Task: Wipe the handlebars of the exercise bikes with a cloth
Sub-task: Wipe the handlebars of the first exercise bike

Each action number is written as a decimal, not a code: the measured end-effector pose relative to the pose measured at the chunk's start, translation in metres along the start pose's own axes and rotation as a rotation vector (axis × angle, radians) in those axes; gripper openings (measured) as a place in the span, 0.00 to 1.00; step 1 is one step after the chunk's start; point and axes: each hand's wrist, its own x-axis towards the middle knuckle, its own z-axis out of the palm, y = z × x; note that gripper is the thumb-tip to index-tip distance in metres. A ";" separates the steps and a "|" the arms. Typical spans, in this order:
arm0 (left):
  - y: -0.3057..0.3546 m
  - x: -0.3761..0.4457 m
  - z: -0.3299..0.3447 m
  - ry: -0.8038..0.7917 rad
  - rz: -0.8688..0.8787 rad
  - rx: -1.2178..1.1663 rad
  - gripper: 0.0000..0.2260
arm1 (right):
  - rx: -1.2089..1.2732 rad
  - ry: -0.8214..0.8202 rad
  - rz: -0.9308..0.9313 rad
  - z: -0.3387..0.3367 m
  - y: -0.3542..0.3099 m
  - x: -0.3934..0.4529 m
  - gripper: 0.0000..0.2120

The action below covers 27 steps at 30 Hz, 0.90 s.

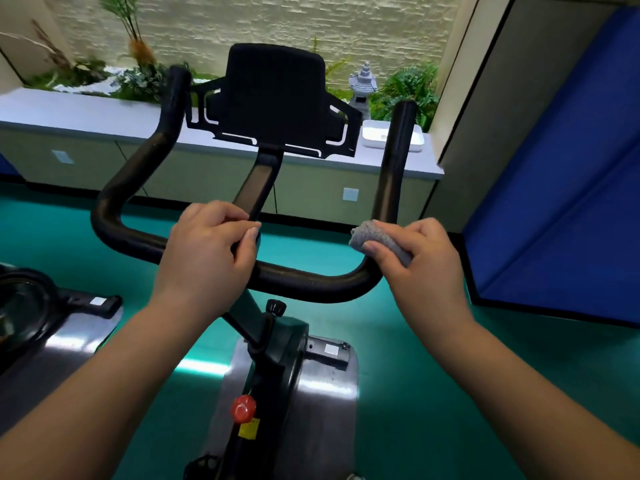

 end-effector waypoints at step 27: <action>-0.001 0.000 0.003 0.032 0.028 0.005 0.13 | 0.467 0.286 0.596 0.053 -0.011 -0.071 0.13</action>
